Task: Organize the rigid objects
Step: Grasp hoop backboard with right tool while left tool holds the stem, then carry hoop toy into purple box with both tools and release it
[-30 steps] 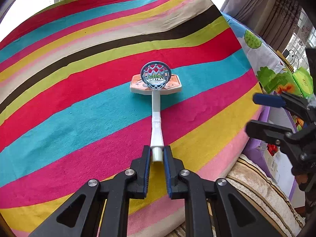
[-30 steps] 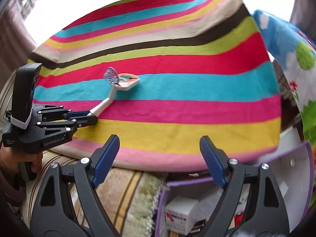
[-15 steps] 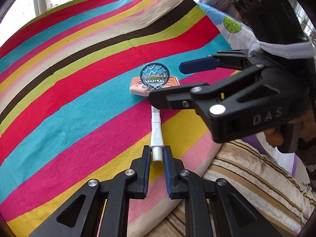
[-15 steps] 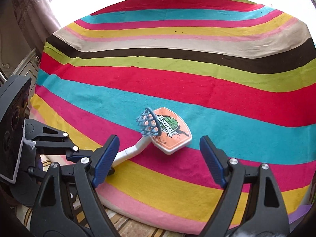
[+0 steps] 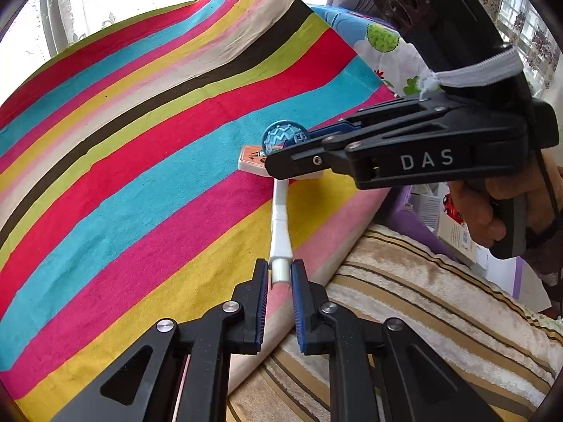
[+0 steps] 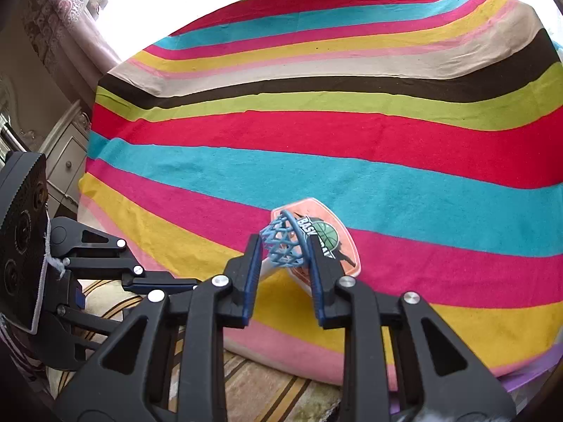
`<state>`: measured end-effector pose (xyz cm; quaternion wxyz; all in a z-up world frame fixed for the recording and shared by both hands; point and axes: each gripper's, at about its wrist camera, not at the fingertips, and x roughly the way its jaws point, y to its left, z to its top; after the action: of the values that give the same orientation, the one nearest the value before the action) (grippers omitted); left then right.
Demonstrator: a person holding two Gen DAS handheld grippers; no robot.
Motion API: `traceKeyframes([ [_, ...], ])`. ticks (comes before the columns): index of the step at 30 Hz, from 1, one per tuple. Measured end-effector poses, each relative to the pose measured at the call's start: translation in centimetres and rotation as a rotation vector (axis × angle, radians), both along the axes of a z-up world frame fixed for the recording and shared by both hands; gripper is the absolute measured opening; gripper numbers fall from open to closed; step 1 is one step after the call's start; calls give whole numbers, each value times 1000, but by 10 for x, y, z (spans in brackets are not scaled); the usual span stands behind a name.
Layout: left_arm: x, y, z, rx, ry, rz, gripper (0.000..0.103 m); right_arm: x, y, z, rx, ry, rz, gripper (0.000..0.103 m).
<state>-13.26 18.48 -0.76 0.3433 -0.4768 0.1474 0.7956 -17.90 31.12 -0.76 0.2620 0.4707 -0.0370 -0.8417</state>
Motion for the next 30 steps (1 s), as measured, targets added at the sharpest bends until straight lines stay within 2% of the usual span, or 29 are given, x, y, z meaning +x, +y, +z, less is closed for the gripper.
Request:
traceKeyframes([
  [4,13,2,10,29,-1,-15,14,19,13,10,-18,1,-28,25],
  [12,56,12,24,77,11,-91,14,65,41,32,-18,31,-85,23],
  [24,101,70,40,160,-10,-245,14,139,103,55,20,42,-211,23],
  [30,131,102,40,147,-7,-325,14,172,137,56,25,16,-313,23],
])
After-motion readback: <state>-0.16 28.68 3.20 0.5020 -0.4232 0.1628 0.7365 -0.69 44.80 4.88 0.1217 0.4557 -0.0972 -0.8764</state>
